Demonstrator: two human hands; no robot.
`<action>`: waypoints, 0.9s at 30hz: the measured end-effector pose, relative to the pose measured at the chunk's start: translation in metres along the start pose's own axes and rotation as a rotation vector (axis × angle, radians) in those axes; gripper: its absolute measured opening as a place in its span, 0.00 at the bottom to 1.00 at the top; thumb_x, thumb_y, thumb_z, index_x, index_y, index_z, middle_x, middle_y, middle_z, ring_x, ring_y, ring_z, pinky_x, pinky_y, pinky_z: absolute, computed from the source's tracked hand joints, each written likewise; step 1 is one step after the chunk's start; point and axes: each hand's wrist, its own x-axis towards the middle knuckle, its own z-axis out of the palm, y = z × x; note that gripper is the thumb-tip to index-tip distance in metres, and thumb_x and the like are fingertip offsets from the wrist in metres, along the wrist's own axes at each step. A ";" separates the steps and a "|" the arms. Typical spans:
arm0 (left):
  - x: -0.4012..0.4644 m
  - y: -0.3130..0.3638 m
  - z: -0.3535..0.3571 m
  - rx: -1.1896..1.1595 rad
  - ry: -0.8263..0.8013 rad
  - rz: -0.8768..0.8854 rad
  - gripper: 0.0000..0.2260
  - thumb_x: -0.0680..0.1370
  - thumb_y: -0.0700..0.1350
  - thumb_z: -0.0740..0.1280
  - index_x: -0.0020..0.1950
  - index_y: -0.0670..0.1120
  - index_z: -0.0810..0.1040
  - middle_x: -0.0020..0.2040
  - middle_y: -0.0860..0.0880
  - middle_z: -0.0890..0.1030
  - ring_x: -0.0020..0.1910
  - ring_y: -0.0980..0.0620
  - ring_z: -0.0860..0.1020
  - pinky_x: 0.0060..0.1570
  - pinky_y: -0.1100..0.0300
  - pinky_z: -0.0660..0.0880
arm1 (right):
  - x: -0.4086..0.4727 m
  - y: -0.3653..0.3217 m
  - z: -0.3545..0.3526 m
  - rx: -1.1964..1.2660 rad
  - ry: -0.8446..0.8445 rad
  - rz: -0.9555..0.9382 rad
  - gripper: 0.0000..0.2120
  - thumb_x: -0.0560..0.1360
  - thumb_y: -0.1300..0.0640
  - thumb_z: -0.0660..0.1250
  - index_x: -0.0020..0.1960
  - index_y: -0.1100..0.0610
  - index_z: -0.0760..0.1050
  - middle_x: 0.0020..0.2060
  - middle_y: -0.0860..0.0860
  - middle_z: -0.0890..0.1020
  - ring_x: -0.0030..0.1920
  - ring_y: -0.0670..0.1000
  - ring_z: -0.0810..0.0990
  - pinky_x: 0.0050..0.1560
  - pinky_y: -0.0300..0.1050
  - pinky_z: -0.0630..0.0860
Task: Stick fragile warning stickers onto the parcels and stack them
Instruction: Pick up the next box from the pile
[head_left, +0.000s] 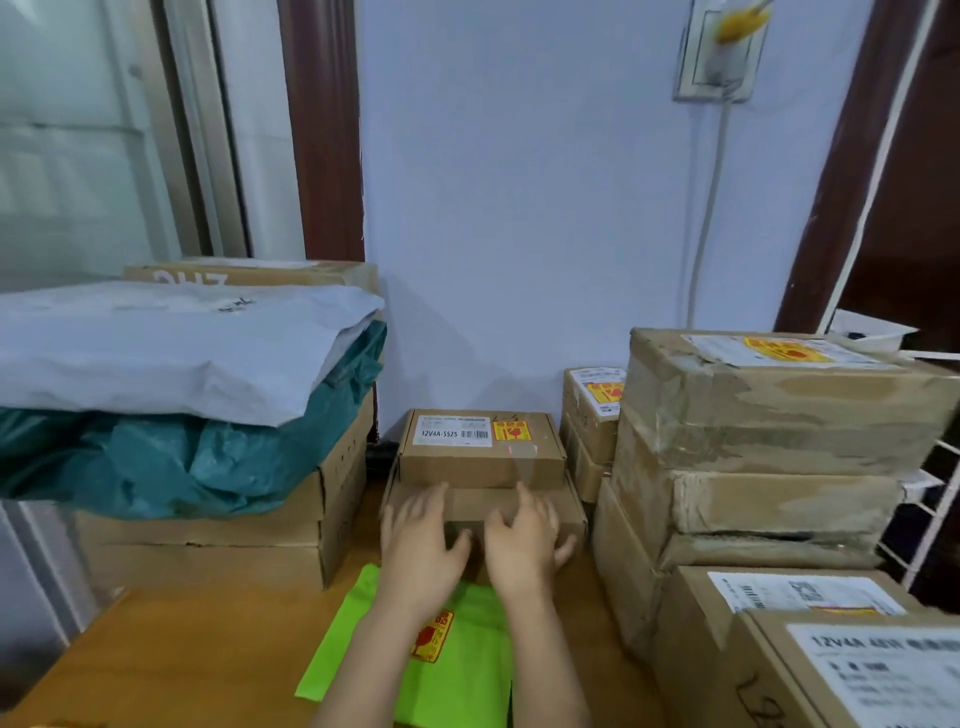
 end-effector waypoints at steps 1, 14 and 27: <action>-0.004 0.003 -0.006 -0.056 0.002 0.025 0.27 0.78 0.52 0.60 0.75 0.45 0.60 0.73 0.47 0.65 0.73 0.50 0.61 0.73 0.57 0.53 | -0.005 -0.001 -0.005 0.042 0.016 -0.028 0.24 0.78 0.56 0.59 0.73 0.54 0.63 0.73 0.49 0.66 0.75 0.49 0.57 0.74 0.54 0.46; -0.098 0.040 -0.101 0.164 -0.043 0.202 0.25 0.79 0.47 0.62 0.75 0.44 0.61 0.70 0.46 0.69 0.70 0.47 0.63 0.65 0.56 0.64 | -0.103 -0.055 -0.086 0.110 -0.087 -0.223 0.16 0.77 0.60 0.59 0.63 0.63 0.74 0.60 0.59 0.78 0.61 0.57 0.75 0.57 0.45 0.69; -0.152 0.133 -0.154 -0.034 -0.091 0.304 0.24 0.80 0.51 0.61 0.75 0.45 0.62 0.72 0.45 0.67 0.72 0.47 0.63 0.69 0.53 0.63 | -0.148 -0.084 -0.251 -0.192 0.040 -0.444 0.13 0.77 0.59 0.58 0.54 0.65 0.76 0.51 0.60 0.80 0.52 0.60 0.77 0.49 0.49 0.75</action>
